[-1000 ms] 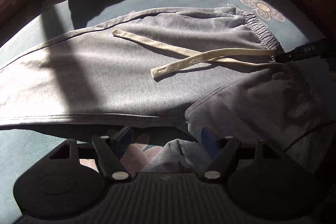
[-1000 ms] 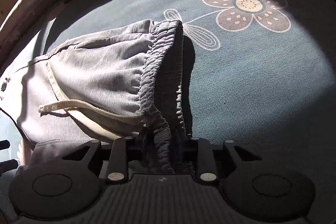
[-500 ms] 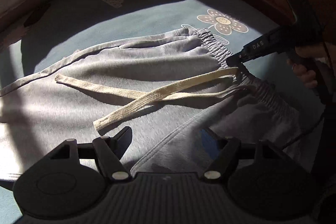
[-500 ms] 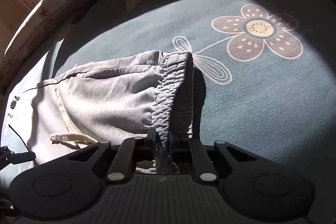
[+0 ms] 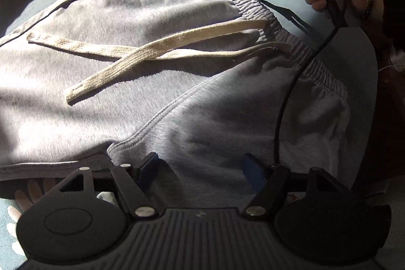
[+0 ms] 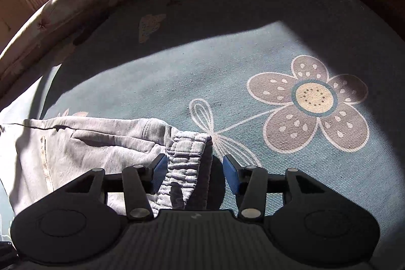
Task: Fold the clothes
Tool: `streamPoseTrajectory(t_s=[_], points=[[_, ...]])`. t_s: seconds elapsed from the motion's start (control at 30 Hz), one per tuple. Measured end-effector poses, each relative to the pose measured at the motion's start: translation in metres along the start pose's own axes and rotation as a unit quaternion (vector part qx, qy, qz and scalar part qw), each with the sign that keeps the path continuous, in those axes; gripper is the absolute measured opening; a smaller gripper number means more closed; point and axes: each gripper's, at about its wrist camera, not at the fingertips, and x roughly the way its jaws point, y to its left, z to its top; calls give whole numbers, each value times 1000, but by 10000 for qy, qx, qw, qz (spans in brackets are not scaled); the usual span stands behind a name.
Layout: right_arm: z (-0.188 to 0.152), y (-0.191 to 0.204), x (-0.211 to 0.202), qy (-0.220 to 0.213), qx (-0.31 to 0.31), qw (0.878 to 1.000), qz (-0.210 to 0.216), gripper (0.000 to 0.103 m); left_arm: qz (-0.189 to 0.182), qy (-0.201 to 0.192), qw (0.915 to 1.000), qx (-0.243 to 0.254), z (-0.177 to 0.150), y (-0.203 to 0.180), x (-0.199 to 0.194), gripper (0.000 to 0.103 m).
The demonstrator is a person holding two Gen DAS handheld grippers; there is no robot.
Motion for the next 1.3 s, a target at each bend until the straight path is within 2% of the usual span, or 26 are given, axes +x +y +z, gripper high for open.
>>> streamPoseTrajectory(t_s=[0.07,0.1,0.2,0.27,0.33,0.43,0.47,0.53,0.57,0.63,0.73,0.8,0.93,1.1,1.13,1.17,1.2,1.23,1.3], points=[[4,-2,16,224,-135,9990,361,53,-17,-47,9999,-96,2,3,-3,73],[5,2,17,268,-324,9983,398,44,-29,-56,9999,-158,3,5,-3,73],[9,16,13,239,-861,9959,138,30,-96,-85,9996,-265,7,8,-4,73],[14,23,8,34,-1000,9950,-63,23,-103,-98,9996,-238,9,8,-4,73],[18,25,10,-46,-1026,9946,-176,23,-77,-36,9997,-215,11,8,0,73],[15,27,21,169,-1036,9938,-369,30,-70,18,9997,-250,11,8,1,73],[17,28,17,155,-993,9939,-465,37,-76,-43,9997,-240,12,8,-2,73],[19,34,3,24,-996,9924,-722,40,-68,-147,9996,-235,13,8,-6,73],[18,41,-7,-77,-1069,9920,-673,40,-50,-178,9995,-246,13,9,-6,73],[16,57,-25,-255,-1204,9914,-437,40,-43,-118,9994,-326,15,11,-1,73],[12,90,-23,129,-1398,9888,504,40,-60,-94,9992,-381,15,10,8,73],[5,113,-8,374,-1608,9825,863,40,-71,-106,9992,-376,13,9,9,73],[-6,143,37,560,-1931,9776,621,41,-60,-137,9987,-482,6,9,12,73],[22,146,66,350,-1727,9835,409,40,-14,-215,9981,-571,-3,7,12,73],[28,149,66,179,-1785,9833,306,41,3,-214,9980,-589,-4,6,11,73],[32,153,67,66,-1955,9807,63,47,17,-224,9978,-630,-6,5,10,73],[37,155,69,109,-2040,9788,-112,47,10,-252,9974,-676,-7,4,7,73],[44,154,67,205,-1962,9803,-81,47,15,-290,9971,-706,-8,6,3,73],[47,153,50,220,-1843,9822,279,47,31,-367,9964,-760,-9,10,-3,73]])
